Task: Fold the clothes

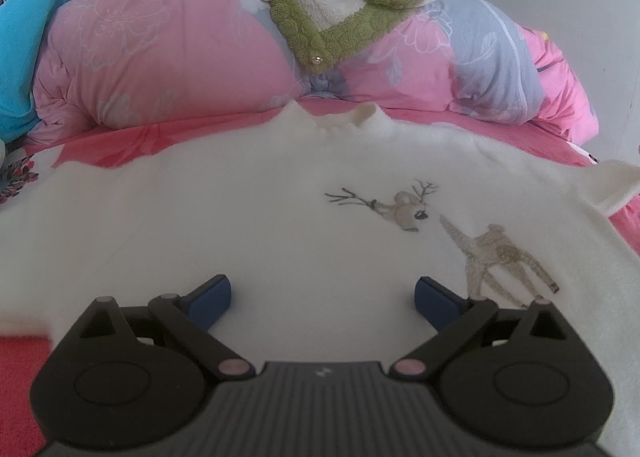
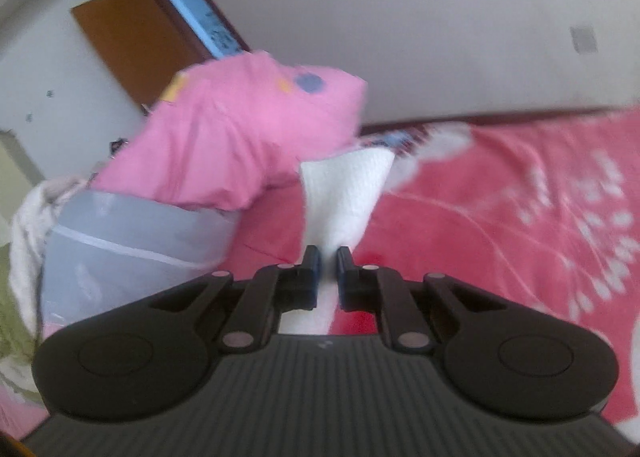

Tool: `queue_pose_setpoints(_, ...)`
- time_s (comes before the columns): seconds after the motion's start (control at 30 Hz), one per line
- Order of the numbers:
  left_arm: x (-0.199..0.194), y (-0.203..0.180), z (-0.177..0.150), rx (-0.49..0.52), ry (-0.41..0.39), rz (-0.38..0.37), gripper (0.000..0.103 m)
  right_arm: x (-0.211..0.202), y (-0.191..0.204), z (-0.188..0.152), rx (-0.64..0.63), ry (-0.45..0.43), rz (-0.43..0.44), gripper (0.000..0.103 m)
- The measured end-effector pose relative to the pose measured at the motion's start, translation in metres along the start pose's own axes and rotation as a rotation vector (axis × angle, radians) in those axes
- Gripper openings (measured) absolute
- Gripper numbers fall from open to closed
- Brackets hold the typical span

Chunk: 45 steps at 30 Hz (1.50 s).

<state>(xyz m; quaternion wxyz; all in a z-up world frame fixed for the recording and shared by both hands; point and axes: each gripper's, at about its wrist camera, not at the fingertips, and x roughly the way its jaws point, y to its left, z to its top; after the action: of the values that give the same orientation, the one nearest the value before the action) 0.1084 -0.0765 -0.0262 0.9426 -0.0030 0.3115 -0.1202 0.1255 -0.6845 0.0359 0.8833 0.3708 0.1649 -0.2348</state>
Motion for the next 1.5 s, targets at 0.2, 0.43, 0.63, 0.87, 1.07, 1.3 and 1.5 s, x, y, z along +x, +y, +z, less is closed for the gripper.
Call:
queue_pose_setpoints(0.2, -0.001, 0.002, -0.001, -0.001, -0.001, -0.001, 0.099, 0.021, -0.031, -0.014, -0.071, 0.077, -0.111, 0.01)
queue_pose_setpoints(0.43, 0.0, 0.002, -0.001, -0.001, -0.001, 0.0, 0.099, -0.001, -0.074, -0.002, -0.021, 0.033, -0.246, 0.012)
queue_pose_setpoints(0.63, -0.001, 0.001, 0.0, 0.001, 0.001, 0.003, 0.099, 0.0, -0.005, -0.022, -0.196, 0.099, -0.032, 0.012)
queue_pose_setpoints(0.87, -0.002, 0.001, 0.0, -0.003, 0.002, 0.003, 0.099, 0.042, 0.142, -0.131, -0.661, 0.375, 0.286, 0.012)
queue_pose_setpoints(1.07, -0.001, 0.002, 0.0, -0.009, 0.002, -0.001, 0.099, 0.075, 0.19, -0.191, -0.917, 0.45, 0.332, 0.012)
queue_pose_setpoints(1.3, -0.001, 0.002, 0.001, -0.008, 0.003, 0.0, 0.099, 0.126, 0.143, -0.104, -0.628, 0.298, -0.047, 0.018)
queue_pose_setpoints(1.5, -0.001, 0.002, 0.0, -0.008, 0.004, 0.0, 0.099, 0.104, 0.231, -0.155, -0.751, 0.379, 0.292, 0.018)
